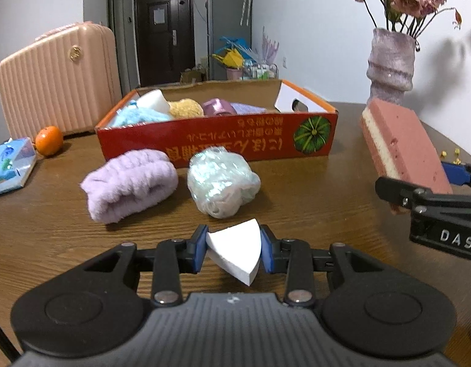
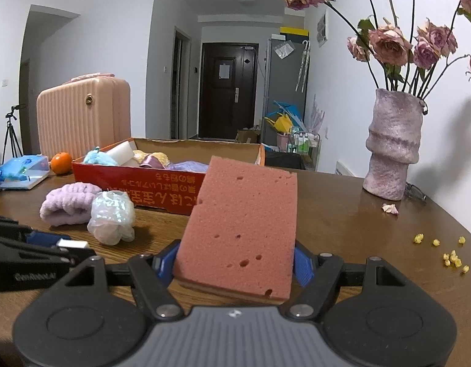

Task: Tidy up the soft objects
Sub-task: 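Carry the foam wedge in the left gripper to the box while the right carries the sponge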

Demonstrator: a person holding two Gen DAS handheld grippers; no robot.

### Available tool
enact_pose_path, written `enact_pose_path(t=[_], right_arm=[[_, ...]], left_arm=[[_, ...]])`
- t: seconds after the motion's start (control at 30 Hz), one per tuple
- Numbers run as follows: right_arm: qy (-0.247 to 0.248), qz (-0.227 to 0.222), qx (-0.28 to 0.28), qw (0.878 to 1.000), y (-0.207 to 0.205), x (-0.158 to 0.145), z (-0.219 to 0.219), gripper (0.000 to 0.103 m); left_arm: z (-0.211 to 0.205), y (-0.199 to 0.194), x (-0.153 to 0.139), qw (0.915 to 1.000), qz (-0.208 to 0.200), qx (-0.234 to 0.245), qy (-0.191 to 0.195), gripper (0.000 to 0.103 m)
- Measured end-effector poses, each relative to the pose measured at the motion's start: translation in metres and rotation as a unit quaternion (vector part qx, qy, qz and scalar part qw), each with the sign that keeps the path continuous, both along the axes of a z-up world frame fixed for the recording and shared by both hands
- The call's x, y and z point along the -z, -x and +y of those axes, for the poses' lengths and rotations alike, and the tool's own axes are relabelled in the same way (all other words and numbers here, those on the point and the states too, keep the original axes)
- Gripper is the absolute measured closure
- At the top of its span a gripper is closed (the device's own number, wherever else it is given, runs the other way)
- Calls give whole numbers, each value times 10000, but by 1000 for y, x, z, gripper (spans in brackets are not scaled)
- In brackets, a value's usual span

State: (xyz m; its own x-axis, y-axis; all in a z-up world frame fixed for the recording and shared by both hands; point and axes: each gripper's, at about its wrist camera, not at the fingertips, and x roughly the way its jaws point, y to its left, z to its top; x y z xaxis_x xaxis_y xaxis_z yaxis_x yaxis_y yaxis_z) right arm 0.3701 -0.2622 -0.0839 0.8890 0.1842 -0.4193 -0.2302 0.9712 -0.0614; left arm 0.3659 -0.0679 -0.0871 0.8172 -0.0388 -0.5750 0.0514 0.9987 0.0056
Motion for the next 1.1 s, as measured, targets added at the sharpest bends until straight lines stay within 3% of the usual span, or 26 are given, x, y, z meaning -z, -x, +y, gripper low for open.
enact_pose_path(t=[0.57,1.1], right_arm=[[-122,-241,62,9996,11,-5,25,31],[-140,-374,132,9991,23,-7,49,31]], left_arm=[[34,21,-26,9979,-528,-355,156,67],[63,30,-36,9961,-739,-444,213,67]])
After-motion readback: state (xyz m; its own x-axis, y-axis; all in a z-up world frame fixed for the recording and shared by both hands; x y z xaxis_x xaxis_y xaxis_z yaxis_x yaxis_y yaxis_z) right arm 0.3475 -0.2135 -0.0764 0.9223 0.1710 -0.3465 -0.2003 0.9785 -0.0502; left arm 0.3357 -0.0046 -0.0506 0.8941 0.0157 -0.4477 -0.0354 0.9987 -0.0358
